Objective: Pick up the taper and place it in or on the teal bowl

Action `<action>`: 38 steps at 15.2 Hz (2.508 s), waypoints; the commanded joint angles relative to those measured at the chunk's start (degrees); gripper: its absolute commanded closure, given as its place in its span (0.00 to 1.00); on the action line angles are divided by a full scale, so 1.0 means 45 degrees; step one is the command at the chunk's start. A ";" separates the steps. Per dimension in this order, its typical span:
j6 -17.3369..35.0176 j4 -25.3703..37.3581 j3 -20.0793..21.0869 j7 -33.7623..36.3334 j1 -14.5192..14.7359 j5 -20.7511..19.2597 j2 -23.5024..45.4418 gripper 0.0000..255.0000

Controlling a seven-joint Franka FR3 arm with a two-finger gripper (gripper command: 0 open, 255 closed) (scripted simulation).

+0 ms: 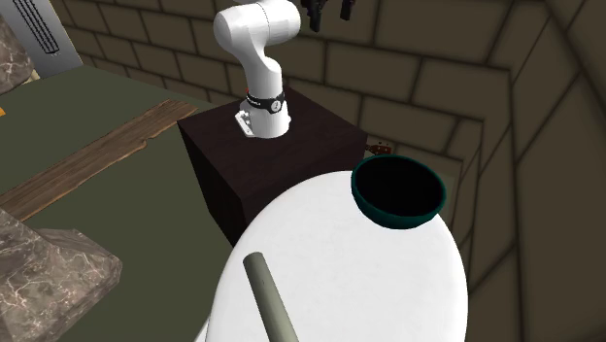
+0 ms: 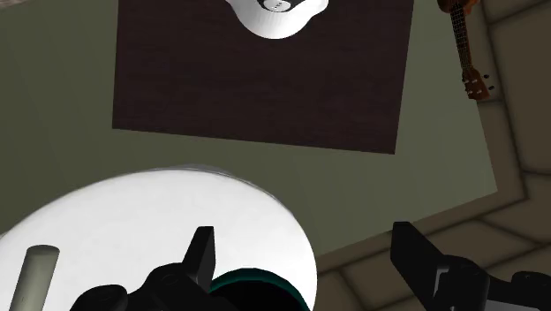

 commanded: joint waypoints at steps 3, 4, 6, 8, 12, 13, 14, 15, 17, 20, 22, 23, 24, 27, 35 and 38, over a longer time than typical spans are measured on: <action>0.0831 -0.0240 -0.0243 -0.0174 -0.0189 -0.0210 0.0487 0.00; 0.1247 -0.0336 -0.0367 -0.0257 -0.0282 -0.0309 0.0754 0.00; 0.2076 -0.0479 -0.0612 -0.0421 -0.0469 -0.0491 0.1333 0.00; 0.2898 -0.0554 -0.0861 -0.0578 -0.0647 -0.0652 0.1969 0.00; 0.4495 -0.0503 -0.1362 -0.0891 -0.0974 -0.0895 0.3391 0.00; 0.4880 -0.0449 -0.1487 -0.0971 -0.1049 -0.0936 0.3773 0.00; 0.5257 -0.0377 -0.1611 -0.1053 -0.1122 -0.0967 0.4165 0.00; 0.5626 -0.0289 -0.1734 -0.1137 -0.1192 -0.0988 0.4565 0.00; 0.6338 -0.0064 -0.1981 -0.1313 -0.1321 -0.0998 0.5388 0.00; 0.7326 0.0393 -0.2339 -0.1607 -0.1496 -0.0920 0.6669 0.00; 0.7925 0.0776 -0.2561 -0.1829 -0.1609 -0.0798 0.7546 0.00; 0.8204 0.0990 -0.2665 -0.1948 -0.1668 -0.0716 0.7991 0.00; 0.8470 0.1219 -0.2764 -0.2072 -0.1727 -0.0619 0.8438 0.00; 0.9180 0.1996 -0.3020 -0.2475 -0.1926 -0.0246 0.9793 0.00; 1.0386 0.4718 -0.3273 -0.3588 -0.2777 0.1100 1.3445 0.00; 1.0582 0.5991 -0.3227 -0.3920 -0.3217 0.1593 1.4813 0.00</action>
